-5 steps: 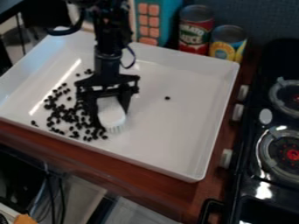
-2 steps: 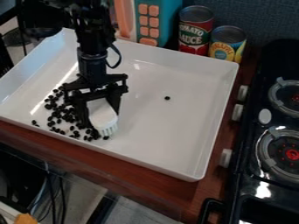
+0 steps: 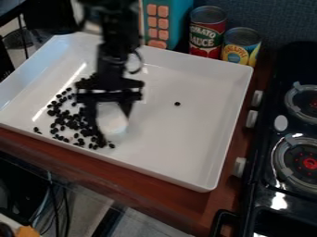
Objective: Sweep into pile
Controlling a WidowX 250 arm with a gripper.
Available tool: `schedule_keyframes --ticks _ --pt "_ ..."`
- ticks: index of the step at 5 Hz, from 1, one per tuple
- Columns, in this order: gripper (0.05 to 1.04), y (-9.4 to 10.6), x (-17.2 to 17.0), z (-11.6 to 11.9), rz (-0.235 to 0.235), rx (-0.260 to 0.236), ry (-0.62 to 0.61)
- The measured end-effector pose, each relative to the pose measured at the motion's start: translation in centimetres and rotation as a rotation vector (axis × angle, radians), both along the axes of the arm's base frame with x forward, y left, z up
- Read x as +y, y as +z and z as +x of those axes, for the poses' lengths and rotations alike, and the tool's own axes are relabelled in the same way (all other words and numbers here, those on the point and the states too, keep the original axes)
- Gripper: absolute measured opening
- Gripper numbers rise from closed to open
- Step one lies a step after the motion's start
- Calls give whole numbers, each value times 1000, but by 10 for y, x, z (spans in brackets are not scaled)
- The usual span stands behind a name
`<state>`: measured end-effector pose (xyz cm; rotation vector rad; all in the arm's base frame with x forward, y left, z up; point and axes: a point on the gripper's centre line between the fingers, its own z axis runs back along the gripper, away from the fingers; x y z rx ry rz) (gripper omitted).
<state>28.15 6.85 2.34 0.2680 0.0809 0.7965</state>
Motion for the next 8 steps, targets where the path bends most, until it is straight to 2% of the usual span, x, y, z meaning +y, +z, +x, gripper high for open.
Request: schedule_keyframes --ticks 1,2,3,4,5,6,7,8 --pt "759 -1 -10 17 -55 67 -93" --pt "759 -2 -18 22 -116 32 -47" --pt "759 1 -19 31 -160 -23 75" --pt "759 1 -15 37 -190 -43 133" --pt "759 7 -15 51 -191 -97 157" --pt "759 11 -12 64 -209 -126 215" --pt "759 19 -3 78 -221 -170 286" --pt "759 20 5 96 -259 -214 410"
